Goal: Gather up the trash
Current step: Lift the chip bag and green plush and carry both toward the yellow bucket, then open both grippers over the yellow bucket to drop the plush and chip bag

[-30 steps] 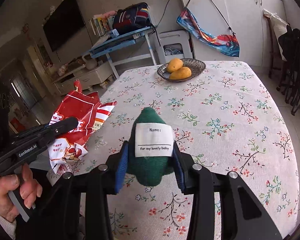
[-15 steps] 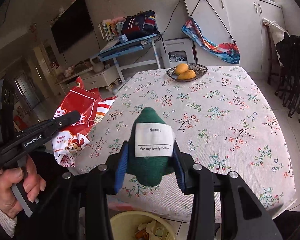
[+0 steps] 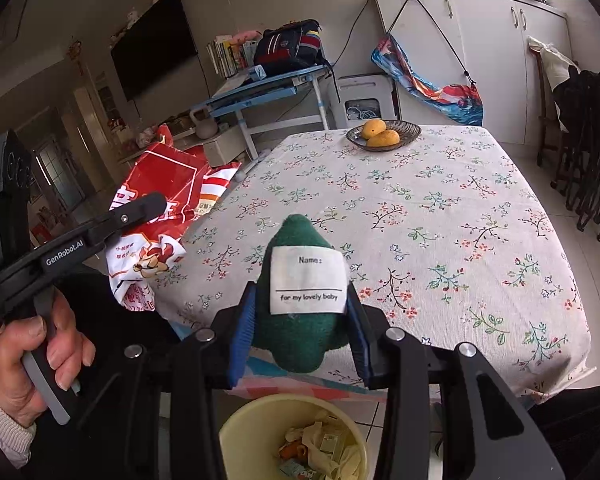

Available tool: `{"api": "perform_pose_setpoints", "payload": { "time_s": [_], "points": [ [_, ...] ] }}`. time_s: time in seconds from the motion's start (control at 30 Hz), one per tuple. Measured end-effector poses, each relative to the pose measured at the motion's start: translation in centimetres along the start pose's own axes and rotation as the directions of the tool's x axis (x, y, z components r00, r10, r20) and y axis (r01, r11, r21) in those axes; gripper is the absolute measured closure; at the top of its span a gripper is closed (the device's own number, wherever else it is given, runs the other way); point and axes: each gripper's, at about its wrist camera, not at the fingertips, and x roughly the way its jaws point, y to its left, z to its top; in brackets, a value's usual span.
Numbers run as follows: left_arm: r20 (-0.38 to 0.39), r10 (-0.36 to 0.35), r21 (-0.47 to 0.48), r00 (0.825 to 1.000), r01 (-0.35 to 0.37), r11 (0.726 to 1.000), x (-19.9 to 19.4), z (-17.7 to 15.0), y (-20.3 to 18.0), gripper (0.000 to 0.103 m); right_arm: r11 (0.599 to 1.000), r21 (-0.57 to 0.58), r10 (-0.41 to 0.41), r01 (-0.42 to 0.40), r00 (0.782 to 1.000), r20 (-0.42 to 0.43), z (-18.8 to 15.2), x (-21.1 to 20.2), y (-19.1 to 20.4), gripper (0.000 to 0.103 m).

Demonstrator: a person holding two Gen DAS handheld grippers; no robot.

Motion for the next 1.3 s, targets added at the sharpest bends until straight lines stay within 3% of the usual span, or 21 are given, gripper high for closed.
{"api": "perform_pose_setpoints", "payload": {
  "time_s": [0.33, 0.7, 1.1, 1.3],
  "points": [
    [0.012, -0.008, -0.004, 1.000, 0.008, 1.000, -1.5, -0.6, -0.3, 0.090, 0.999, -0.031, 0.038, -0.041, 0.995, -0.093, -2.6, 0.0, 1.9, 0.061],
    [0.013, -0.011, -0.013, 1.000, 0.012, 1.000, -3.0, -1.1, -0.6, 0.090, 0.995, -0.081, 0.030, -0.056, 0.954, -0.298, -6.7, 1.7, 4.0, 0.055],
    [-0.054, -0.021, -0.021, 0.998, 0.019, 1.000, -5.1, -3.4, -1.6, 0.090, 0.999, -0.011, 0.048, -0.051, 0.974, -0.221, -6.5, -0.6, 2.9, 0.051],
    [-0.160, -0.047, -0.004, 0.986, 0.047, 0.999, -4.3, -5.1, -3.1, 0.090, 0.997, 0.074, -0.021, 0.025, 0.998, -0.051, -4.7, -2.9, 0.6, 0.045]
  ]
}}
